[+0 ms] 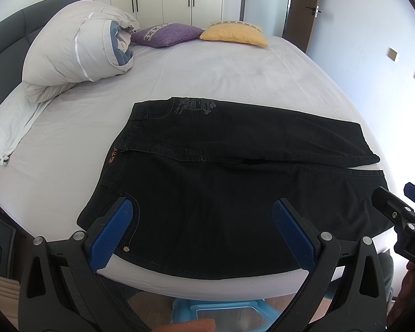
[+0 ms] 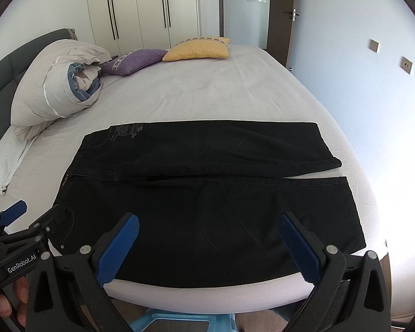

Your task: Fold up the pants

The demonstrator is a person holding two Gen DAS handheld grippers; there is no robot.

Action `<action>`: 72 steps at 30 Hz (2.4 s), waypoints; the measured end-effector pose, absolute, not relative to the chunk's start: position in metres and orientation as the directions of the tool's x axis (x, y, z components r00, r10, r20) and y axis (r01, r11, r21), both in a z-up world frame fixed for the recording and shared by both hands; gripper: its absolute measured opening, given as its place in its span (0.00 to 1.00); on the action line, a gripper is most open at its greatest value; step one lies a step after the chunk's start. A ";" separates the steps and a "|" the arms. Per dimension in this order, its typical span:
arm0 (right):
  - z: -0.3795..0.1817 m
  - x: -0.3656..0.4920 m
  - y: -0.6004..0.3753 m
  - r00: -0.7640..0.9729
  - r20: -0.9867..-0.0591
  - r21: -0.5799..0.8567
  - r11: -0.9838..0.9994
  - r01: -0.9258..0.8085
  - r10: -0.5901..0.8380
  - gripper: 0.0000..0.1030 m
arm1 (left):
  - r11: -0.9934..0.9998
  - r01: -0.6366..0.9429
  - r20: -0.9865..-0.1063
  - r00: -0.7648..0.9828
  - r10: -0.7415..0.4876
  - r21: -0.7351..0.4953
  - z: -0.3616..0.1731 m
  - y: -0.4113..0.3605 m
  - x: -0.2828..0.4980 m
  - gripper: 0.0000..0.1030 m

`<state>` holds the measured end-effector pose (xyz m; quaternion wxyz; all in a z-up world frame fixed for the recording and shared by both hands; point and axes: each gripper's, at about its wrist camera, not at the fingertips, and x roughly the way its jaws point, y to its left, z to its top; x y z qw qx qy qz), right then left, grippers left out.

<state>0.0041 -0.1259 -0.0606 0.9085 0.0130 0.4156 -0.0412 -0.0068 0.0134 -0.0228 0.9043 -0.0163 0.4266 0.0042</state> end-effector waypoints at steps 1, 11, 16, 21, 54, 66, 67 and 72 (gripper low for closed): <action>-0.061 0.004 -0.125 0.651 -0.757 -0.010 0.996 0.086 -0.064 1.00 | 0.999 -0.022 -0.772 0.636 -0.006 -0.026 -0.023 0.013 -0.007 1.00; -0.062 0.004 -0.121 0.649 -0.758 -0.008 0.997 0.081 -0.059 1.00 | 0.999 -0.022 -0.773 0.634 -0.007 -0.027 -0.024 0.014 -0.007 1.00; -0.065 0.008 -0.120 0.648 -0.760 -0.010 0.997 0.071 -0.054 1.00 | 1.000 -0.028 -0.770 0.638 0.013 -0.006 -0.032 0.016 -0.005 1.00; -0.067 0.022 -0.127 0.650 -0.760 0.017 0.999 0.031 -0.007 1.00 | 0.999 -0.025 -0.774 0.632 -0.021 -0.047 -0.042 0.029 0.009 1.00; -0.149 0.259 -0.173 0.429 -0.776 0.186 0.817 -0.546 0.463 0.67 | 0.777 0.627 -0.967 0.226 -0.121 0.050 -0.184 0.086 0.435 0.53; -0.164 0.310 -0.149 0.360 -0.792 0.192 0.762 -0.618 0.492 0.63 | 0.766 0.641 -0.979 0.131 -0.153 -0.034 -0.205 0.098 0.456 0.30; -0.164 0.315 -0.147 0.358 -0.795 0.189 0.761 -0.620 0.490 0.61 | 0.763 0.646 -0.978 0.142 -0.150 -0.023 -0.205 0.097 0.455 0.24; -0.167 0.336 -0.135 0.339 -0.805 0.167 0.735 -0.657 0.486 0.56 | 0.774 0.632 -0.957 0.243 -0.160 0.031 -0.191 0.101 0.433 0.08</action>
